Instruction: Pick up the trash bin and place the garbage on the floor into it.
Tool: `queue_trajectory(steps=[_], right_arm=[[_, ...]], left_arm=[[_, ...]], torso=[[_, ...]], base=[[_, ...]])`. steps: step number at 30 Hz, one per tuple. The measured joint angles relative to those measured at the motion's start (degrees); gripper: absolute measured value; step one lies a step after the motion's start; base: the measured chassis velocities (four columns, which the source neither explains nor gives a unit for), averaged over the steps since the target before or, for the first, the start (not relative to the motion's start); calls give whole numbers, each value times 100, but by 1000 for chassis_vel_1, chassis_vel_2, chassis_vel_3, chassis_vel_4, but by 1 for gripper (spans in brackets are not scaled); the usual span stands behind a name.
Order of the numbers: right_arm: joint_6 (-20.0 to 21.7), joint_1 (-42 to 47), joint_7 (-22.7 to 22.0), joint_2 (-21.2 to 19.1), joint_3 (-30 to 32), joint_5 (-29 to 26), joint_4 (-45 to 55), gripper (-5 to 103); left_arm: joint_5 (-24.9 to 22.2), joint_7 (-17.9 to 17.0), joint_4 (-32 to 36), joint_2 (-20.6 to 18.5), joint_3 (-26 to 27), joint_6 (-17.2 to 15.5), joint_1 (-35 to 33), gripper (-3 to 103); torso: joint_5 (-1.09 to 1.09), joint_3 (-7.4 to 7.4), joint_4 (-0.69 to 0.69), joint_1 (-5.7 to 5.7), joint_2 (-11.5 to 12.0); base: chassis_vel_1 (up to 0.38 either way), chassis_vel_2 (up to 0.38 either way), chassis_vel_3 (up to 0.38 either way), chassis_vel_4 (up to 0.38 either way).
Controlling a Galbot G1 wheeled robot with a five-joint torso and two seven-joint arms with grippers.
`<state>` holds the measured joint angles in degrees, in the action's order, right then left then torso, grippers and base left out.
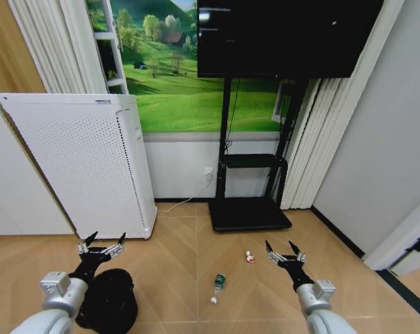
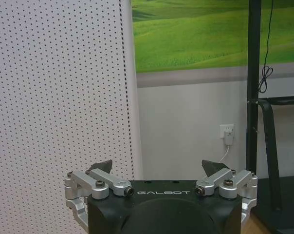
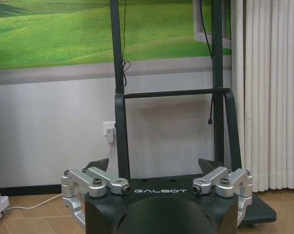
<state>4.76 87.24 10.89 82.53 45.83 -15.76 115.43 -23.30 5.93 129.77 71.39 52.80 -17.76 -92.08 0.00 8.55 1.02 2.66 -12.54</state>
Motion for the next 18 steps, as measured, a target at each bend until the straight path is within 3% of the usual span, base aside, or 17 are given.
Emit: queue_trajectory(steps=[18], right_arm=[[-5,35,0,16,-6,24,-65,100]], left_arm=[[88,39,-50,53,-9,58,-10,100]], torso=[[0,-327,0,-94,421]], base=[[0,0,0,0]])
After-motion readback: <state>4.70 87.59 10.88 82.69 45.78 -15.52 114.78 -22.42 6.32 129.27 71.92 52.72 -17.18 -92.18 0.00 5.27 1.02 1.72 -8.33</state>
